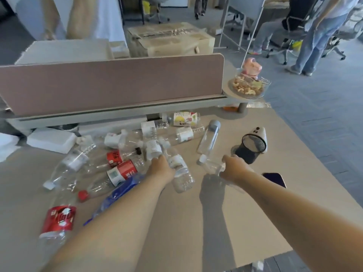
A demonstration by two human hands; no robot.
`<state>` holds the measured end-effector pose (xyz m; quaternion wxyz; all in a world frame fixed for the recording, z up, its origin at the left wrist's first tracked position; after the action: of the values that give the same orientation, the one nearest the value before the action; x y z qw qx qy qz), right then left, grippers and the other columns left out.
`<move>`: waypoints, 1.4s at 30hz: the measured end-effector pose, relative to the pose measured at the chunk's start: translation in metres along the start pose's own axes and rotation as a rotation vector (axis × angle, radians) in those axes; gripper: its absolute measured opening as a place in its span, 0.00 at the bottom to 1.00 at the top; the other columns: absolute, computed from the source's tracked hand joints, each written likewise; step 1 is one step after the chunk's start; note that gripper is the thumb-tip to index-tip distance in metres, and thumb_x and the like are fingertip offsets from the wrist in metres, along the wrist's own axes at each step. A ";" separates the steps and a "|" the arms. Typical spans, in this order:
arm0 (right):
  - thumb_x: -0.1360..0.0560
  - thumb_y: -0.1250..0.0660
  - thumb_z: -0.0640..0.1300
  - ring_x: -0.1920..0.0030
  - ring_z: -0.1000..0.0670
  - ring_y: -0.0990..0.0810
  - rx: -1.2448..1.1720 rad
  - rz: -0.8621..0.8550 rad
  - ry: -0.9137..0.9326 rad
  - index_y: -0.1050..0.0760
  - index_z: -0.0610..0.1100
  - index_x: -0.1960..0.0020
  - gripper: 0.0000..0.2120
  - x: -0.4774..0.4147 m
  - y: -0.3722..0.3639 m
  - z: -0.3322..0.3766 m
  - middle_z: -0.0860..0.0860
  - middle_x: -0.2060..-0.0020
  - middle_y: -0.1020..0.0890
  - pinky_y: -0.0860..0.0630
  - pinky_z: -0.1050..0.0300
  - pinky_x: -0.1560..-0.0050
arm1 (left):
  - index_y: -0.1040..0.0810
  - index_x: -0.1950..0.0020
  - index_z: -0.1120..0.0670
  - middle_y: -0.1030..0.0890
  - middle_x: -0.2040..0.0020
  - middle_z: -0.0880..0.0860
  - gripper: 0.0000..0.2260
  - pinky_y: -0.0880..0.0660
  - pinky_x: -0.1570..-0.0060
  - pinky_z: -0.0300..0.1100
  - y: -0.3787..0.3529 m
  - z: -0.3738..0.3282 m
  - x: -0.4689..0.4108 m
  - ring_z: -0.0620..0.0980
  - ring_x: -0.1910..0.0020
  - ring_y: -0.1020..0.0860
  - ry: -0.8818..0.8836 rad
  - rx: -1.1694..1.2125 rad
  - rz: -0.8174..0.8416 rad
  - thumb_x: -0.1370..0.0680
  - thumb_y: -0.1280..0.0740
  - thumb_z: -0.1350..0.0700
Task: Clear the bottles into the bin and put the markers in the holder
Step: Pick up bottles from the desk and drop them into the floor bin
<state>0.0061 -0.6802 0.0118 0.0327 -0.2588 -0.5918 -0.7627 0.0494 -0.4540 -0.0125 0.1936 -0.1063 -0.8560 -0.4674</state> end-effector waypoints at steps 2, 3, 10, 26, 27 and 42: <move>0.28 0.34 0.47 0.43 0.41 0.27 -0.051 0.038 -0.084 0.33 0.39 0.34 0.25 -0.019 -0.002 -0.015 0.42 0.43 0.28 0.24 0.47 0.44 | 0.34 0.31 0.55 0.25 0.38 0.56 0.29 0.25 0.44 0.50 -0.005 -0.008 -0.001 0.59 0.41 0.24 0.036 0.062 -0.010 0.27 0.30 0.45; 0.29 0.33 0.49 0.42 0.41 0.28 -0.064 0.055 -0.113 0.33 0.39 0.34 0.27 -0.029 -0.006 -0.019 0.42 0.43 0.29 0.24 0.47 0.43 | 0.34 0.30 0.54 0.24 0.38 0.56 0.29 0.25 0.43 0.51 -0.008 -0.010 -0.001 0.58 0.41 0.24 0.052 0.095 -0.019 0.27 0.31 0.45; 0.39 0.24 0.55 0.46 0.43 0.25 -0.119 0.225 -0.058 0.35 0.42 0.36 0.38 -0.044 -0.073 -0.023 0.45 0.45 0.26 0.26 0.53 0.53 | 0.28 0.35 0.55 0.23 0.40 0.53 0.22 0.26 0.45 0.45 -0.025 0.006 0.017 0.53 0.42 0.23 0.156 0.190 -0.081 0.26 0.30 0.49; 0.34 0.26 0.52 0.57 0.45 0.27 -0.242 0.006 0.000 0.34 0.40 0.39 0.31 -0.031 0.006 -0.014 0.47 0.56 0.27 0.31 0.55 0.66 | 0.23 0.38 0.56 0.20 0.50 0.53 0.25 0.23 0.48 0.43 -0.051 -0.019 -0.014 0.56 0.50 0.21 0.407 0.419 -0.015 0.30 0.33 0.44; 0.34 0.25 0.53 0.57 0.44 0.27 -0.234 -0.012 0.045 0.34 0.41 0.39 0.31 -0.027 0.016 -0.004 0.47 0.56 0.27 0.32 0.55 0.68 | 0.22 0.39 0.55 0.20 0.49 0.52 0.26 0.22 0.49 0.43 -0.056 -0.016 -0.018 0.56 0.49 0.20 0.455 0.454 -0.031 0.33 0.33 0.43; 0.36 0.24 0.52 0.53 0.43 0.24 -0.355 -0.104 -0.096 0.33 0.42 0.42 0.29 0.016 0.017 -0.040 0.46 0.53 0.24 0.24 0.50 0.54 | 0.23 0.46 0.52 0.18 0.58 0.50 0.26 0.21 0.58 0.40 -0.076 -0.023 0.008 0.52 0.60 0.19 0.431 0.501 0.008 0.43 0.30 0.45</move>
<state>-0.0161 -0.7182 0.0270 -0.0814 -0.2655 -0.4614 -0.8426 0.0199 -0.5143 -0.0557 0.3920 0.0427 -0.8834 -0.2534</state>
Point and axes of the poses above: each hand's wrist, its own x-axis away from the middle knuckle, its own y-axis out of the back of the hand, z = x × y, the point moved 4 cm from there along -x, towards the middle knuckle
